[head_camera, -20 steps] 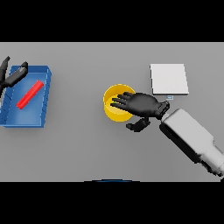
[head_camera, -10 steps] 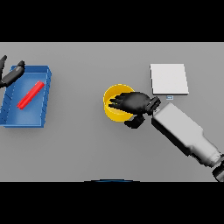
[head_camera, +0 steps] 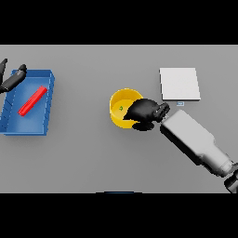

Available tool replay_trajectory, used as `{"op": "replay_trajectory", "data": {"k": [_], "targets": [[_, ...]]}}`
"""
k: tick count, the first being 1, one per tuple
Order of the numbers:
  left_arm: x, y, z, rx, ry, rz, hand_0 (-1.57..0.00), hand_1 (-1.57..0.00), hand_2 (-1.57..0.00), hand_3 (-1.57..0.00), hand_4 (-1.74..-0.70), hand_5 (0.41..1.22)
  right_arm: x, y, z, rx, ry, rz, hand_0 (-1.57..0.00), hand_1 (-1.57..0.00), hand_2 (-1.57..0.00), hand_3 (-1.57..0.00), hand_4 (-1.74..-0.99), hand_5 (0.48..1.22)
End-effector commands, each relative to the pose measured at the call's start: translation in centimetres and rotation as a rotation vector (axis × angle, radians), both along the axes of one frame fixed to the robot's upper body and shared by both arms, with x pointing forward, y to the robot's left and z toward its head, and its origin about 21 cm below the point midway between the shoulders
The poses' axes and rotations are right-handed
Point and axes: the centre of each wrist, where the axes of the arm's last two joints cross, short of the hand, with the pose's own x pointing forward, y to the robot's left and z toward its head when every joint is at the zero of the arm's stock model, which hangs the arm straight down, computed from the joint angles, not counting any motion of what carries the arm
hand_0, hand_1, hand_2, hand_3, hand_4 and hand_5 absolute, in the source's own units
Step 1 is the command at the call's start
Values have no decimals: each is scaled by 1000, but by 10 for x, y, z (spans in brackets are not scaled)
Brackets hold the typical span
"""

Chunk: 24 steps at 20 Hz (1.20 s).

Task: Pick up the red beaker and tilt it to pour out 1 green nut into yellow bowl. Pick up the yellow bowl and place it on the metallic measuring scale.

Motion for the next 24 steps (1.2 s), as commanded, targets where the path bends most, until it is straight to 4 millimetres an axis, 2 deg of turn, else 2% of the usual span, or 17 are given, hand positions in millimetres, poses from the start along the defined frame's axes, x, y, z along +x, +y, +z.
{"op": "replay_trajectory", "data": {"k": [1,3,5,9,12,15,17,20,24], "targets": [[1,-3,1,-2,0,1,1,1,1,1,-724,696,-1,2,1,-5,-5,-5,-1235,-1211,-1122,-834,-1614,1130],[1,-3,3,-1,2,2,1,1,1,1,-725,698,0,4,3,-6,-29,-2,-1356,-1341,-1192,-1041,-1660,1163],[-1,2,2,8,2,-7,1,1,1,1,-722,695,1,-1,3,0,-29,5,-1433,-1424,-1240,-1183,-1689,1184],[1,0,6,12,9,-2,1,1,1,1,-717,693,1,-6,7,32,-40,-16,-1515,-1511,-1314,-1285,-1720,1206],[1,0,2,10,19,-4,1,1,1,1,-717,696,4,-9,18,49,-43,-38,-1542,-1540,-1331,-1340,-1730,1213],[1,-3,-2,8,18,-1,1,1,1,1,-724,693,3,-15,38,72,-38,-59,-1556,-1555,-1389,-1284,-1735,1217],[1,-1,3,15,9,-8,1,1,1,1,-723,692,5,-22,56,82,-65,-76,-1562,-1561,-1429,-1228,-1737,1218],[-2,-3,2,17,17,-12,1,1,1,1,-714,686,4,-35,68,86,-128,-130,-1566,-1566,-1455,-1180,-1739,1220],[-2,-1,6,19,10,-9,1,1,1,1,-720,688,-7,-48,73,105,-139,-143,-1561,-1569,-1524,-1161,-1740,1220]]}}
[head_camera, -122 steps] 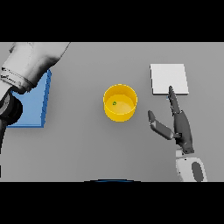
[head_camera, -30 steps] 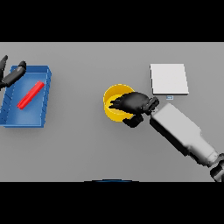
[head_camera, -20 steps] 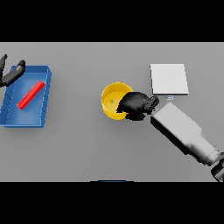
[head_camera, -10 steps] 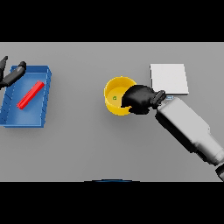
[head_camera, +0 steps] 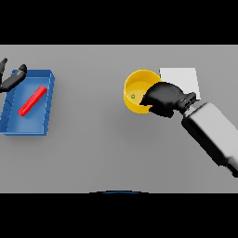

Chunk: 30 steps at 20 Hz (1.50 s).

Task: Pick up the red beaker and tilt it to pour out 1 green nut into yellow bowl. Pick up the yellow bowl and place it on the metallic measuring scale.

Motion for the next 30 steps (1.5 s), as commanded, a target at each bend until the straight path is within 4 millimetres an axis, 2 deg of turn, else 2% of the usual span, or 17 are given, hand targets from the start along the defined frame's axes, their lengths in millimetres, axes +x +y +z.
{"op": "replay_trajectory", "data": {"k": [1,3,8,15,20,25,27,29,30], "targets": [[2,-3,1,-3,2,-2,1,1,1,1,-721,694,1,-2,2,-8,-17,-22,-1563,-1569,-1526,-1157,-1740,1220],[1,-4,1,-9,4,2,1,1,1,1,-725,704,8,-15,10,-9,-59,-48,-1566,-1570,-1516,-1149,-1741,1220],[-4,-3,2,-1,8,21,1,1,1,1,-729,720,24,-40,7,12,-93,-163,-1569,-1571,-1530,-1151,-1741,1221],[-5,-6,4,-2,33,22,1,1,1,1,-727,734,50,-81,-10,-9,-122,-291,-1571,-1571,-1537,-1147,-1741,1221],[-5,-2,5,-2,26,29,1,1,1,1,-724,714,62,-98,-30,-6,-98,-364,-1571,-1571,-1464,-1268,-1741,1221],[-4,-5,1,0,37,24,1,1,1,1,-726,710,67,-103,-45,21,-44,-412,-1562,-1571,-1405,-1374,-1741,1221],[-5,-2,2,-5,32,18,1,1,1,1,-729,713,72,-102,-42,25,-27,-424,-1528,-1571,-1382,-1440,-1741,1221],[-2,-4,5,5,37,25,1,1,1,1,-727,712,72,-106,-47,28,-2,-427,-1417,-1571,-1363,-1487,-1741,1221],[-2,-3,2,5,40,16,1,1,1,1,-728,713,73,-105,-47,26,-2,-430,-1402,-1571,-1375,-1427,-1741,1221]]}}
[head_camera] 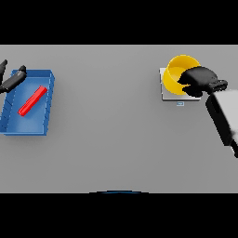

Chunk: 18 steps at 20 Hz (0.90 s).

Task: Pick up the red beaker and tilt it to pour out 1 green nut into yellow bowl. Pick up the yellow bowl and place it on the metallic measuring scale.

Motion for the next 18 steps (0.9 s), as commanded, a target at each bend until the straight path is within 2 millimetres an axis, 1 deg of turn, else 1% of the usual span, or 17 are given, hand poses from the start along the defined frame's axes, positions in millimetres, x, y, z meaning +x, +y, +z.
{"op": "replay_trajectory", "data": {"k": [1,2,3,4,5,6,8,9,10,11,12,14,15,18], "targets": [[-2,2,-1,2,3,7,1,1,1,1,-727,715,-2,-1,0,-1,4,-2,-1397,-1571,-1385,-1363,-1741,1221],[-3,3,-2,-7,4,4,1,1,1,1,-729,717,-2,-1,1,4,14,-5,-1332,-1459,-1423,-1198,-1741,1221],[0,1,-1,-9,5,8,1,1,1,1,-730,720,-2,-1,0,13,16,-2,-1128,-1322,-1330,-1057,-1701,1221],[-1,0,-4,-13,11,6,1,1,1,1,-732,723,-3,-4,0,24,28,-5,-902,-1150,-1186,-937,-1660,1143],[-1,0,-1,-16,3,9,1,1,1,1,-733,728,-4,-5,1,36,45,-21,-721,-980,-1042,-833,-1619,1072],[1,-2,-2,-16,2,3,1,1,1,1,-732,729,-3,-5,1,25,50,-32,-577,-828,-913,-742,-1588,1016],[0,1,-1,-7,1,1,1,1,1,1,-727,717,-1,-1,2,16,59,-33,-369,-582,-693,-613,-1539,933],[0,0,-4,-13,7,11,1,1,1,1,-725,712,-1,-2,0,4,59,-21,-295,-475,-601,-565,-1517,902],[1,0,-3,-10,8,14,1,1,1,1,-724,708,1,-4,3,-4,56,-12,-236,-380,-519,-525,-1501,877],[1,2,-1,-8,4,16,1,1,1,1,-723,705,0,-6,1,-8,59,7,-188,-304,-446,-490,-1485,859],[1,-1,-3,-11,-3,7,1,1,1,1,-722,703,1,-2,1,-12,58,9,-150,-243,-375,-449,-1469,842],[2,-6,-3,-20,-3,4,1,1,1,1,-722,699,0,-3,0,-20,74,-3,-96,-155,-251,-378,-1442,814],[1,-2,0,-19,-11,6,1,1,1,1,-722,697,0,-4,0,-23,84,-17,-77,-124,-202,-352,-1431,799],[-1,-1,-3,-10,-6,9,1,1,1,1,-720,693,-2,-6,0,-26,91,-28,-39,-63,-103,-272,-1410,759]]}}
